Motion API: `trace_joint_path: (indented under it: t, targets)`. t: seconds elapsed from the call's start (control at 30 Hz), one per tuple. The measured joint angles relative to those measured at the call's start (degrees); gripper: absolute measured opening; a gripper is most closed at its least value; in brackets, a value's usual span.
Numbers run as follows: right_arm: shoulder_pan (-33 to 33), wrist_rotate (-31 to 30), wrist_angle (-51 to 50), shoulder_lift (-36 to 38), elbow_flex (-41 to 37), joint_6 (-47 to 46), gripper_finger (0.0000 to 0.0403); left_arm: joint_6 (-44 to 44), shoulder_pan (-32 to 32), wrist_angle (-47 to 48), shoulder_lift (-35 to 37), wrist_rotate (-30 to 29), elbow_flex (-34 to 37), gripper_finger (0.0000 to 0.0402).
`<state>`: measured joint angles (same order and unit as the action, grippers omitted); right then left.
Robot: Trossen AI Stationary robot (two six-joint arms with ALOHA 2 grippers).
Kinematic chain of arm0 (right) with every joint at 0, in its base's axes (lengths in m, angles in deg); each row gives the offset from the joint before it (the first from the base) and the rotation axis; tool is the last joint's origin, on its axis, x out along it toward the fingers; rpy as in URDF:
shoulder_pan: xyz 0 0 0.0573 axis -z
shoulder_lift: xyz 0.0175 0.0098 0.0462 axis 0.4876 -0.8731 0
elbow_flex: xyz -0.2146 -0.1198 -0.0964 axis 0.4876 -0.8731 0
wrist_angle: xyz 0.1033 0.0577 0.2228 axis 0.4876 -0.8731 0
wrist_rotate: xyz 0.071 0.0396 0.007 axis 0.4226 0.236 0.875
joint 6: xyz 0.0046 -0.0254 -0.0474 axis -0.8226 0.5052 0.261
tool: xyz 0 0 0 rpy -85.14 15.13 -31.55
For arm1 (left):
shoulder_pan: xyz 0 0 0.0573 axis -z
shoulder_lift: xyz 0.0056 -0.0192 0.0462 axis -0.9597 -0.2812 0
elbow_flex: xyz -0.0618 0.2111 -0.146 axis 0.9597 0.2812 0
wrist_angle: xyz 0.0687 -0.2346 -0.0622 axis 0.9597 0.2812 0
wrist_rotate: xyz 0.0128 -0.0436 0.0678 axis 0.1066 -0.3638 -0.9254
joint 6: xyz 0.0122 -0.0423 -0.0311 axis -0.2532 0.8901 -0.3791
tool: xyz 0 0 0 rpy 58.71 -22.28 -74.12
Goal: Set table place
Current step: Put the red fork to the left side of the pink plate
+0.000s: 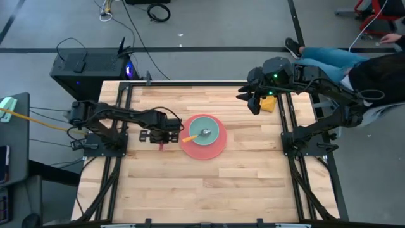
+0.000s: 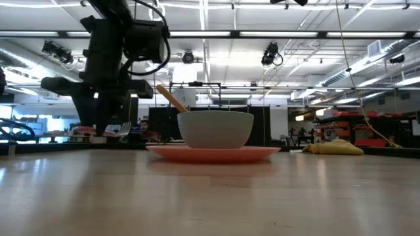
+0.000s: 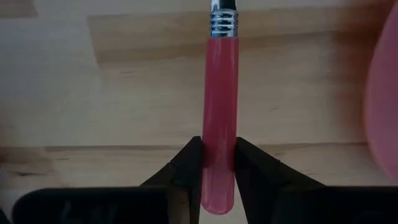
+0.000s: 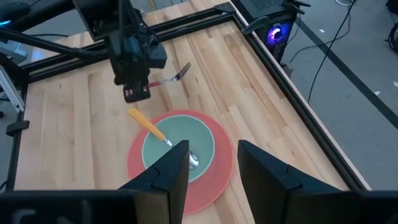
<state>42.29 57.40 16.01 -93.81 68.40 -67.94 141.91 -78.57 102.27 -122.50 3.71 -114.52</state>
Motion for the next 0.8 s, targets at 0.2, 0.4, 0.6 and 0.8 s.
trace_joint_path:
  t: [0.2, 0.4, 0.6, 0.8]
  targets:
    - [-0.1, 0.0, 0.0, 0.0, 0.0, -0.2, 0.0144, -0.5, 0.4, -3.3, -4.3, 0.6, 0.0, 0.0081]
    - [-0.1, 0.0, 0.0, 0.0, 0.0, -1.0, 0.0144, -1.7, 0.4, -4.2, -7.3, 1.2, 0.0, 0.0091]
    - [-0.1, 0.0, 0.0, 0.0, 0.0, -1.0, 0.0144, -3.0, 0.4, -5.4, -9.3, 3.0, 0.0, 0.0086]
    - [-0.1, 0.0, 0.0, 0.0, 0.0, -0.1, 0.0144, -3.1, 0.4, -5.4, -9.3, 3.0, 0.0, 0.0105]
